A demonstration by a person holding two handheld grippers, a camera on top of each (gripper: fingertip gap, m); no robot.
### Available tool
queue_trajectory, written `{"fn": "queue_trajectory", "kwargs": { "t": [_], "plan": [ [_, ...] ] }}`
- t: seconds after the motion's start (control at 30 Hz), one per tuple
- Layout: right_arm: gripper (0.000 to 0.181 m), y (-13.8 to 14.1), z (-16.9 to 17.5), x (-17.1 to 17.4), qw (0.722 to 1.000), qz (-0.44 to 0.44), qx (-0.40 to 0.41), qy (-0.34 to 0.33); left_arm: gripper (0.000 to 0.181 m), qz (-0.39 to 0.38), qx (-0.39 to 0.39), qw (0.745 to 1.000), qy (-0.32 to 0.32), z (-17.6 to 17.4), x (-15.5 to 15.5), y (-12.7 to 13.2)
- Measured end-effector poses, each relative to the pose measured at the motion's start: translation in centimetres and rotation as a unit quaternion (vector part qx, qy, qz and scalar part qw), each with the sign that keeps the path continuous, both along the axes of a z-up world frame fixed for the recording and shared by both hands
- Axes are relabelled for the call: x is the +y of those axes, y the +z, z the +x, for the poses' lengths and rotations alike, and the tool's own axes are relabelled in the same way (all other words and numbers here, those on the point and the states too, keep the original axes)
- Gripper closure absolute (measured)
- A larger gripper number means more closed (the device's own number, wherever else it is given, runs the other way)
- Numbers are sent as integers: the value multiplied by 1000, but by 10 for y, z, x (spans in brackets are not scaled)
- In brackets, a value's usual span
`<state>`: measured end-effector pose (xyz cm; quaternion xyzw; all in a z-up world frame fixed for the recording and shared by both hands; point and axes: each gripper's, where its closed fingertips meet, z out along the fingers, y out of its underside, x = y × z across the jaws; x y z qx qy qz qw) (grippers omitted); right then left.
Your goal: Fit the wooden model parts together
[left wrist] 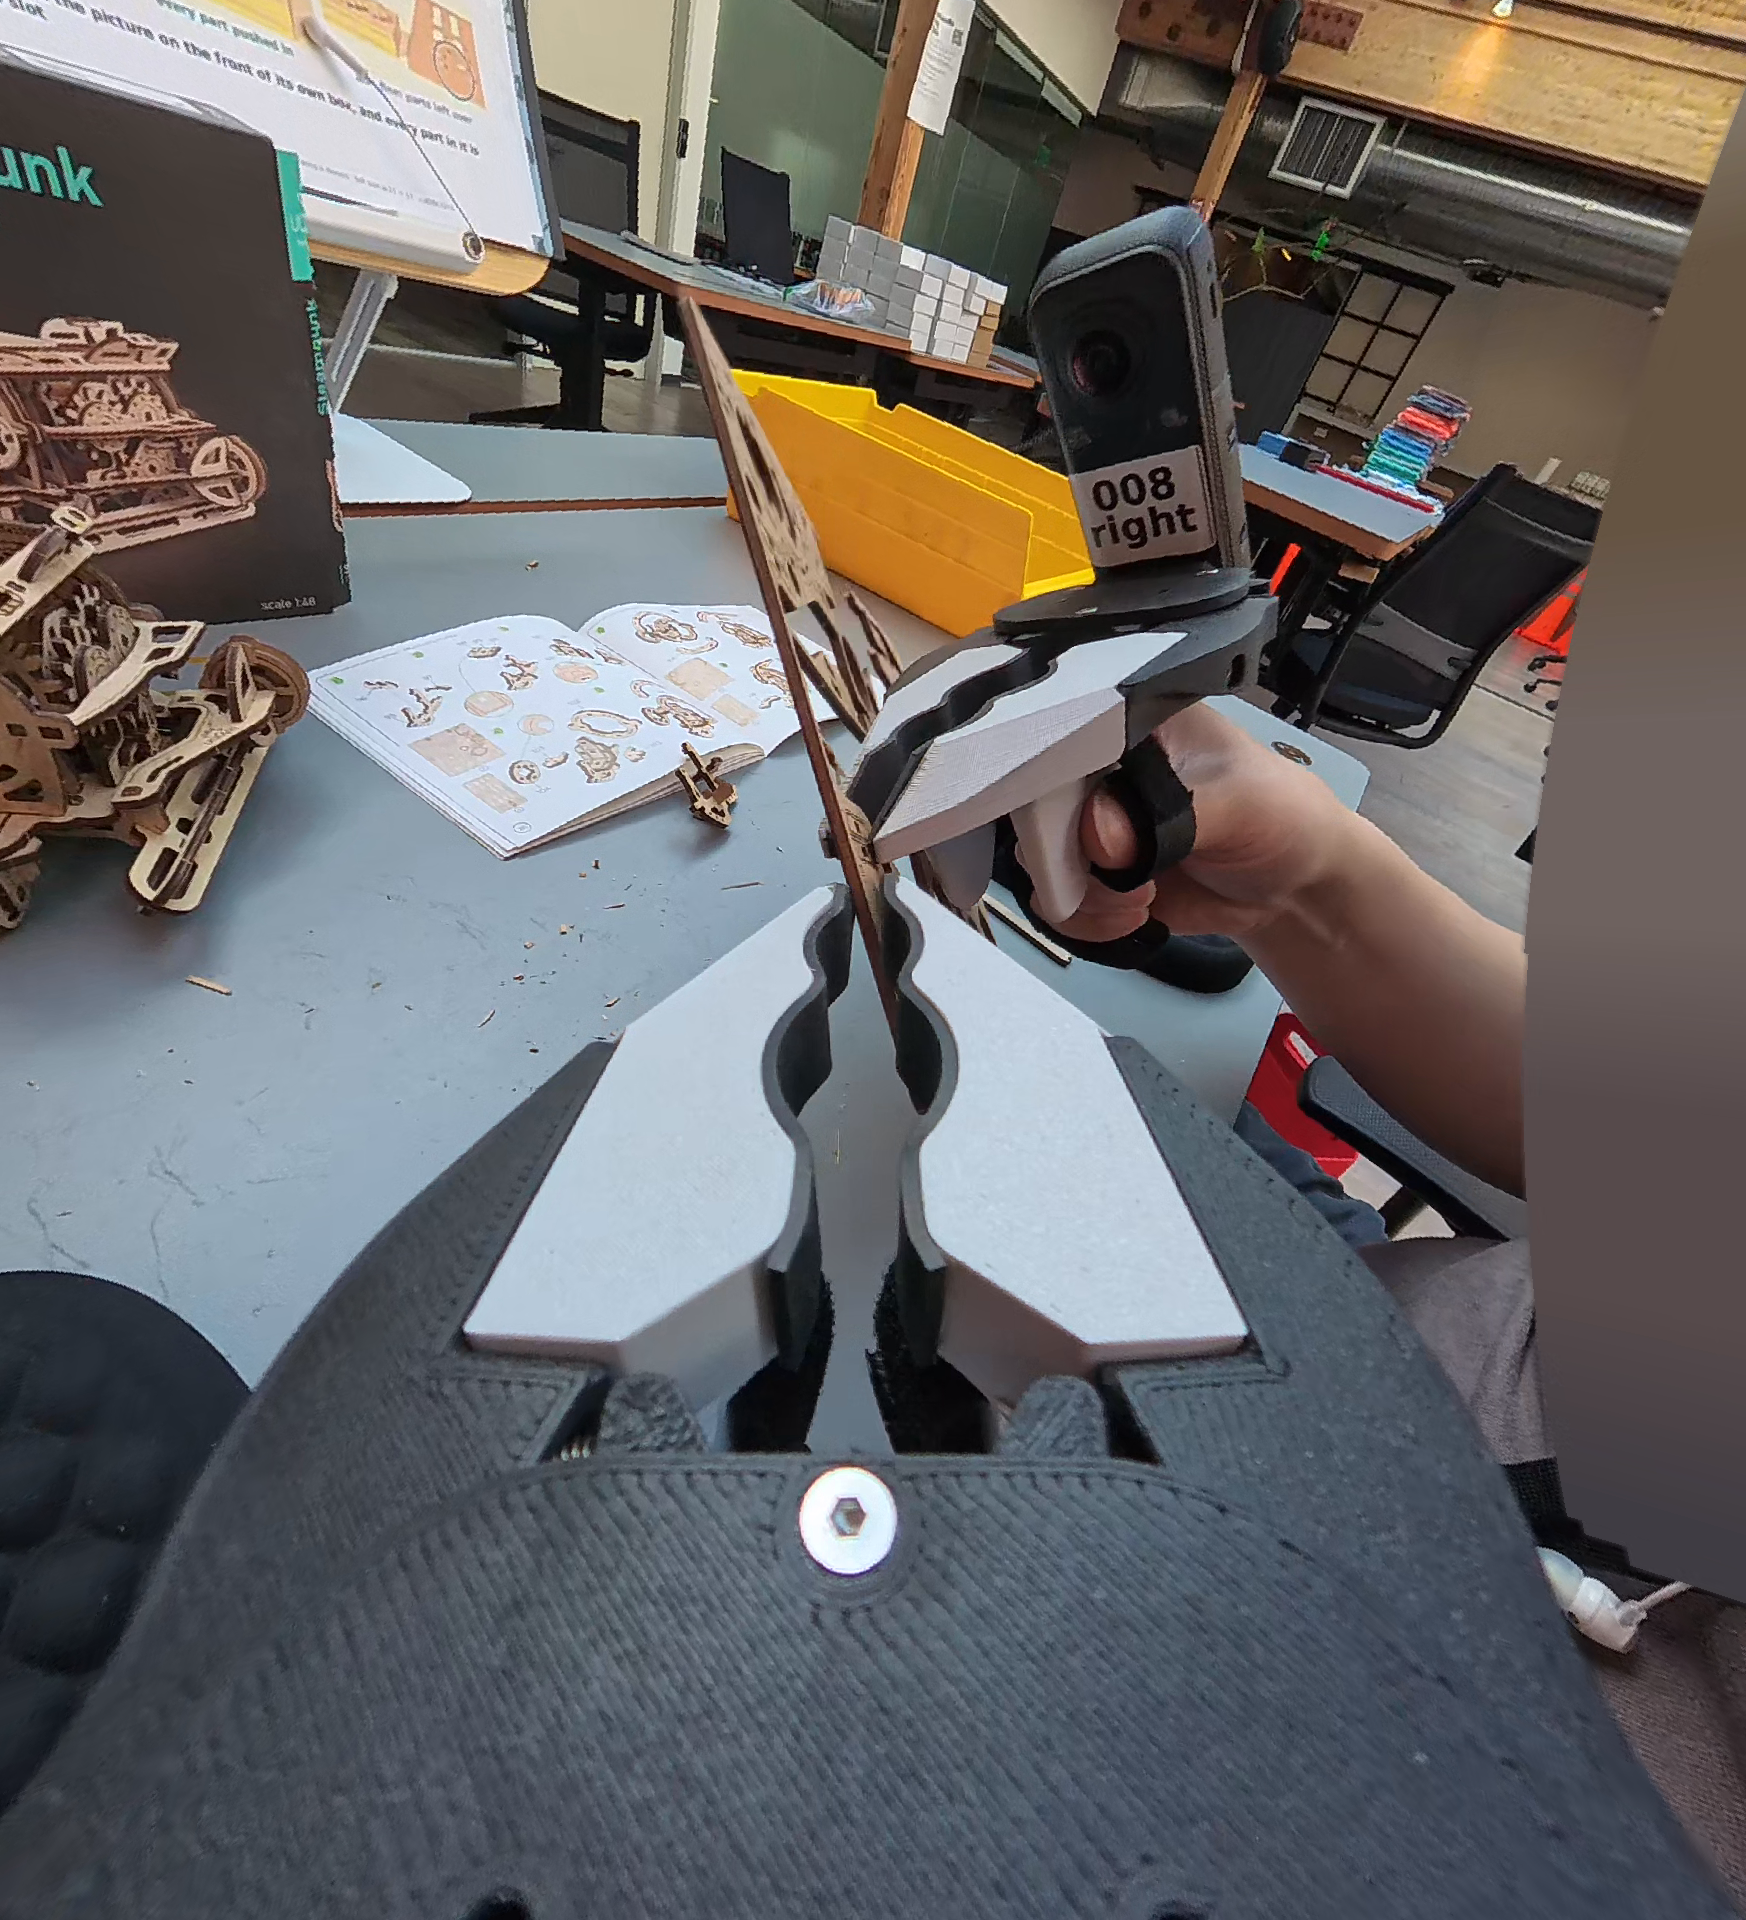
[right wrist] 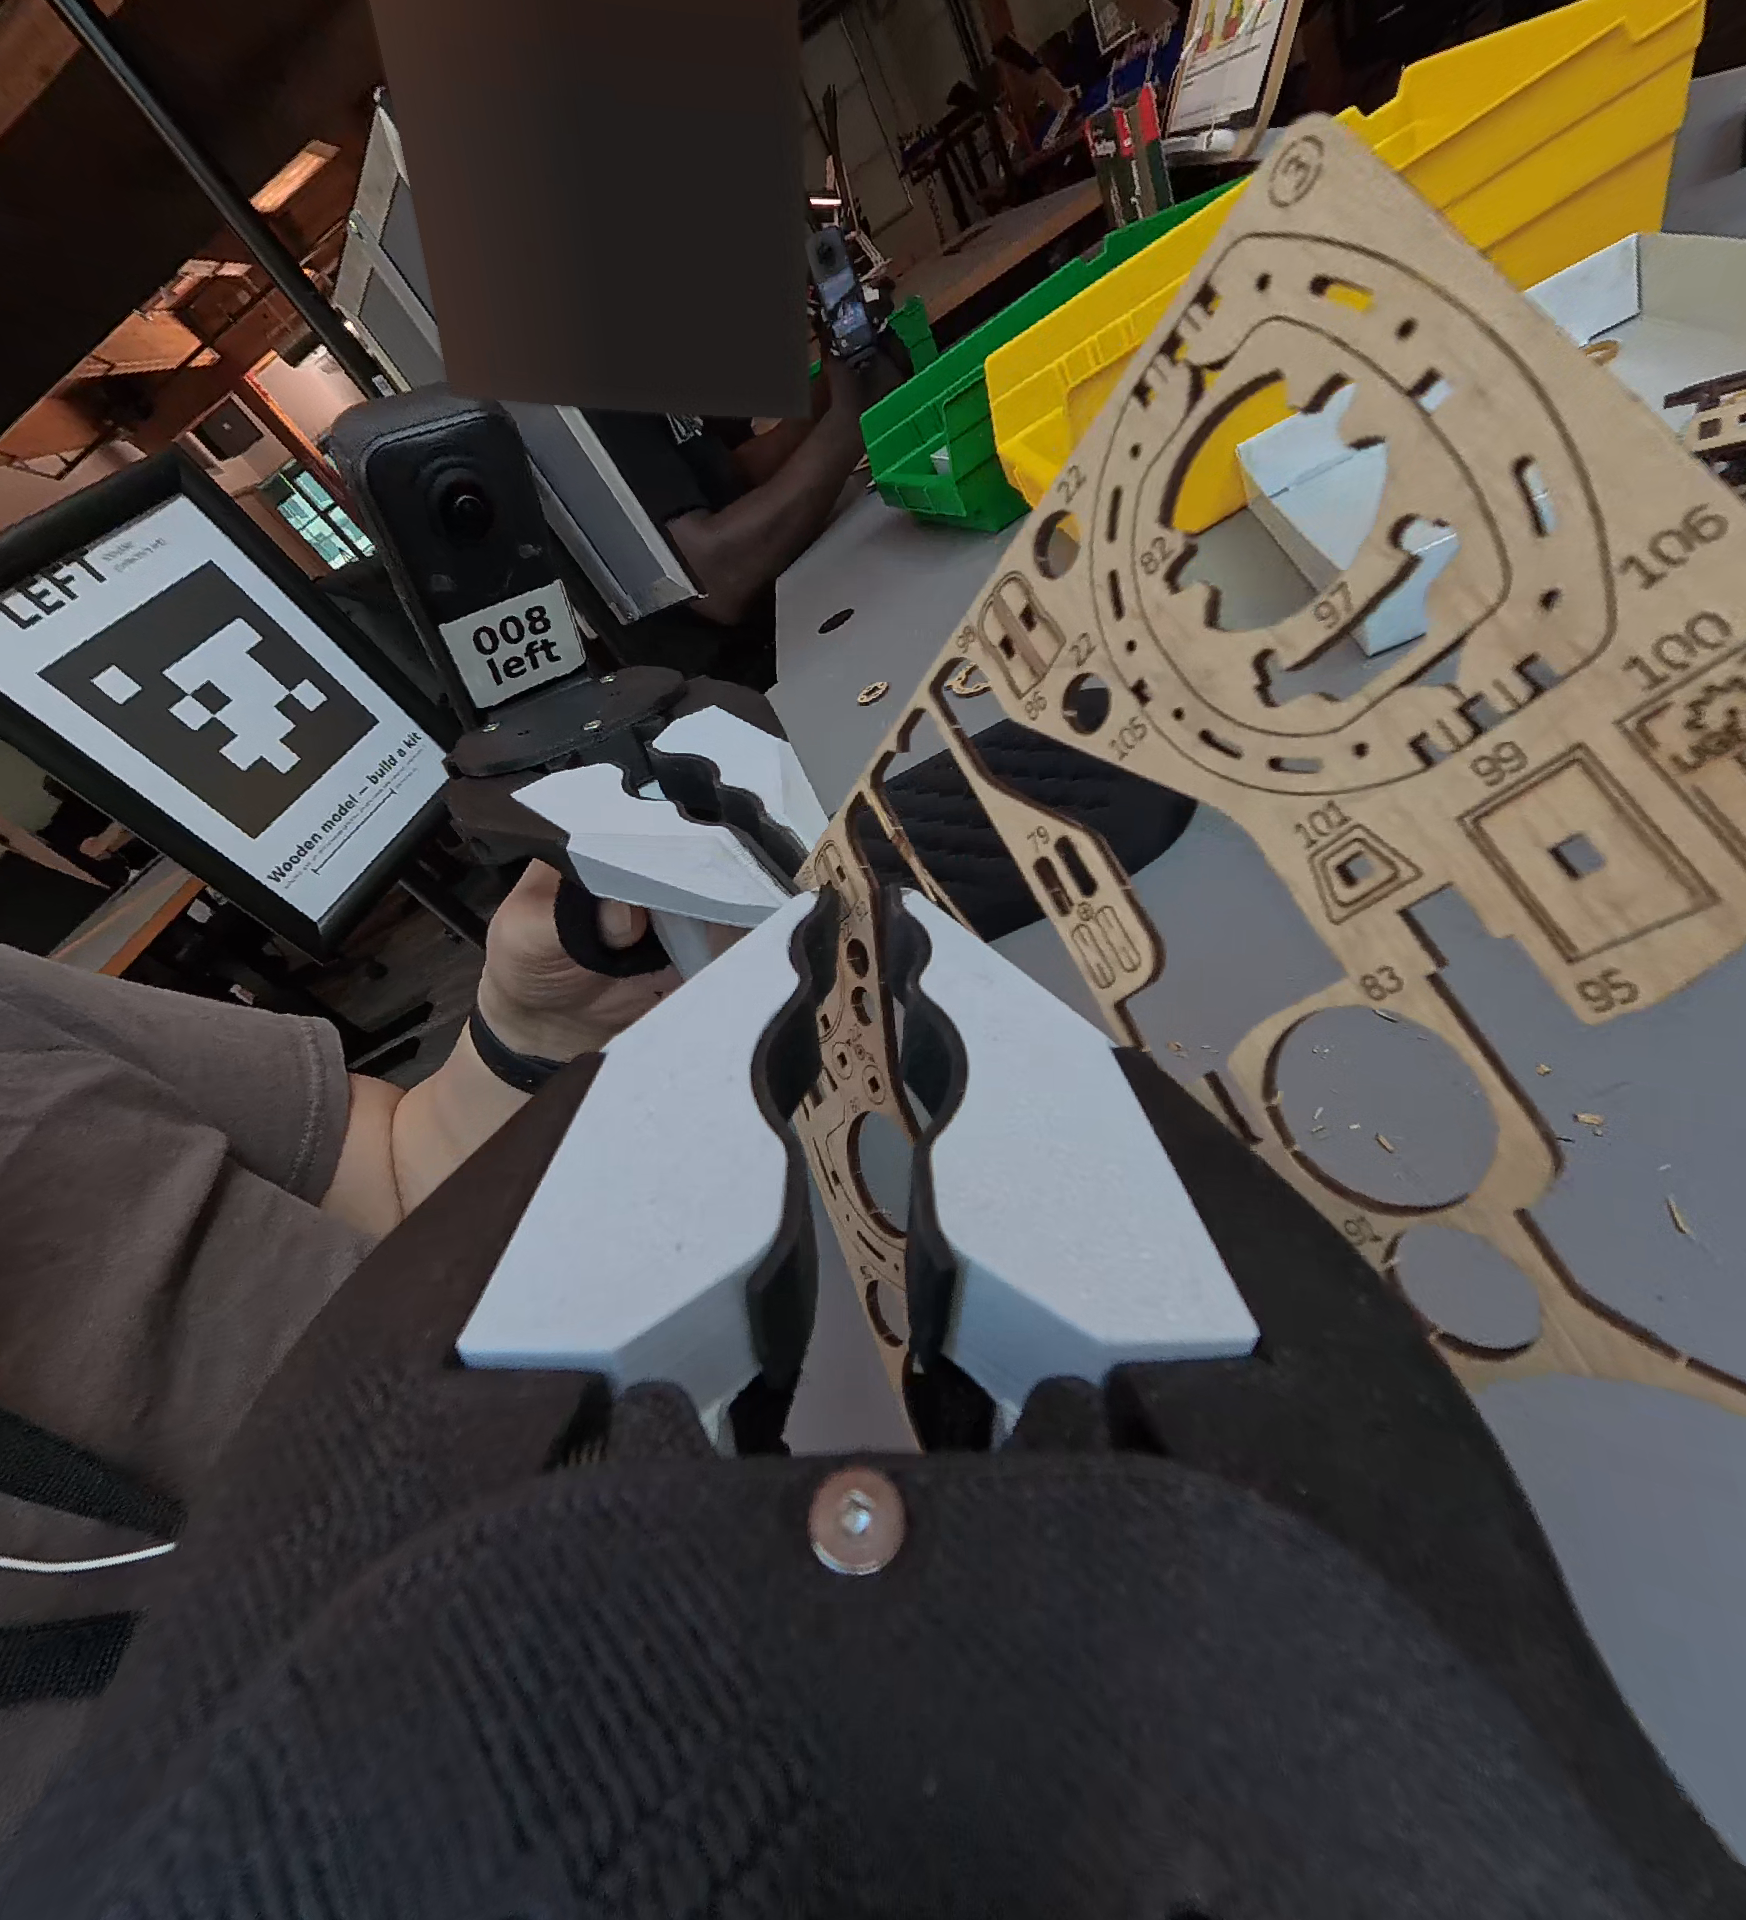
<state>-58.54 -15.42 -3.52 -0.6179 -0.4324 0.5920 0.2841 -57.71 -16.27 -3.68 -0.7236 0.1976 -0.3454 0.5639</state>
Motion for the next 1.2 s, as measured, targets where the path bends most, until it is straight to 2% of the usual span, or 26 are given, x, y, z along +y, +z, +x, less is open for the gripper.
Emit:
{"fn": "queue_trajectory", "kwargs": {
  "t": [0.27,0.63,0.77,0.97,1.13,1.2],
  "plan": [
    [176,-5,-2,0,1000,10,-5,-9,177,-30,1,1000,-9,7,4,-12],
    [175,-5,0,-5,1000,-4,1,15,180,-54,-28,998,-35,11,-1,-11],
    [174,-9,1,-4,999,44,-25,9,180,-67,-18,997,-21,12,-1,-14],
    [174,-9,3,-6,998,54,-31,12,180,-56,3,998,-10,13,-3,-14],
    [173,-12,1,-7,993,104,-56,2,180,-57,18,998,-5,10,-3,-17],
    [173,-12,1,-7,994,97,-59,8,180,-58,7,998,-20,11,-4,-17]
  ]
}}
